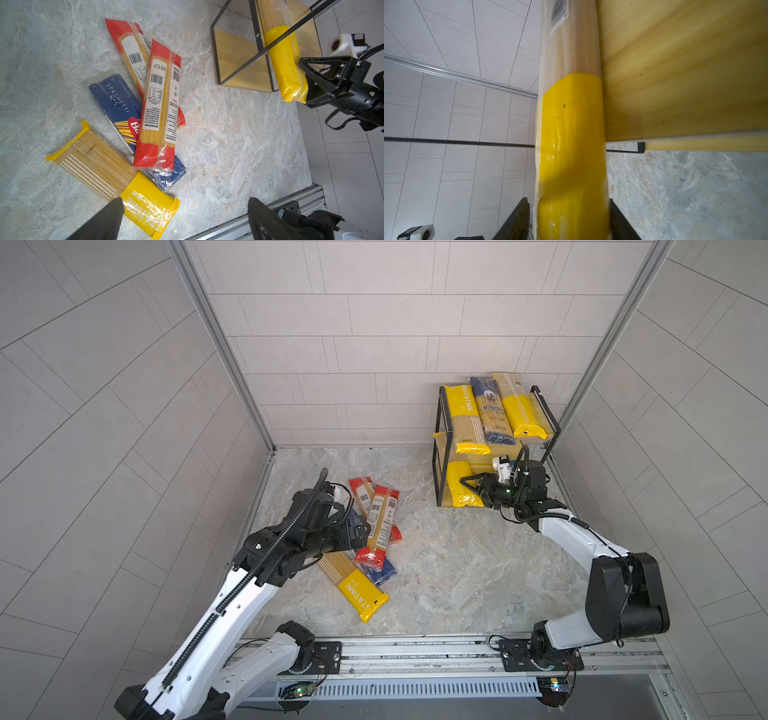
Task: Arrange pasta packages on shelves
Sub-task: Place the pasta bag on the shelf.
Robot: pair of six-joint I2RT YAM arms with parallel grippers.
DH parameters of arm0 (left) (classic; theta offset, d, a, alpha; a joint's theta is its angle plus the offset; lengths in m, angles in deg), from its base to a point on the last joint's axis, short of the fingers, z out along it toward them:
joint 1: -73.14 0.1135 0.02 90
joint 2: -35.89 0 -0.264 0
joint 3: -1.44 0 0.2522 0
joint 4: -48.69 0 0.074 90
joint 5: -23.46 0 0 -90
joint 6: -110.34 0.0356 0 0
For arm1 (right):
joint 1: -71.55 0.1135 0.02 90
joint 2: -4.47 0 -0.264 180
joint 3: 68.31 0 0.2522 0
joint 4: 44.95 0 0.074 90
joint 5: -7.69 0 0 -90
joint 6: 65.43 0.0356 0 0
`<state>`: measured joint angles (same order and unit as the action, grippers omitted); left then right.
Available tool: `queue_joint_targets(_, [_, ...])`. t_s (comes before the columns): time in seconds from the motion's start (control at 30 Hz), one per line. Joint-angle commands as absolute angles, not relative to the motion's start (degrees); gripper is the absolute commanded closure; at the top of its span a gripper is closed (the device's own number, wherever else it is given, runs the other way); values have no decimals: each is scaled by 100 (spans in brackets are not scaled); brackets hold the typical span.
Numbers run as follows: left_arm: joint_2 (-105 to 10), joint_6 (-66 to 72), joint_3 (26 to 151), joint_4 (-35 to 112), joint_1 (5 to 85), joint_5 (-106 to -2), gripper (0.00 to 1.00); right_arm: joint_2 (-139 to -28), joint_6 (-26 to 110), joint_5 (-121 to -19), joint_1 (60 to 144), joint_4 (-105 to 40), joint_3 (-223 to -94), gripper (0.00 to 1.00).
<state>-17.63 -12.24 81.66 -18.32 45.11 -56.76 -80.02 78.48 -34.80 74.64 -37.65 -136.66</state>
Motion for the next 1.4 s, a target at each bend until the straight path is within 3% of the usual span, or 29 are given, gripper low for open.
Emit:
queue_joint_targets(0.0, [-1764,-1240,8211,-1917,4545,-5770,1,-8060,8073,-3340,7480,-4121,-13805,44])
queue_joint_targets(0.13, [-1759,-1236,8216,-1912,4545,-5824,1,-8076,8065,-3344,7487,-4132,-13796,44])
queue_joint_targets(0.6, [-1779,-1251,8170,-1959,4545,-5840,2,-8268,8233,-3203,7509,-4328,-13770,91])
queue_joint_targets(0.7, [-1752,-1237,8178,-1956,4543,-5874,2,-8187,8215,-3230,7507,-4310,-13770,97])
queue_joint_targets(1.37, [-1761,-1236,8201,-1961,4545,-5905,2,-7683,7873,-3410,7315,-3763,-14032,100])
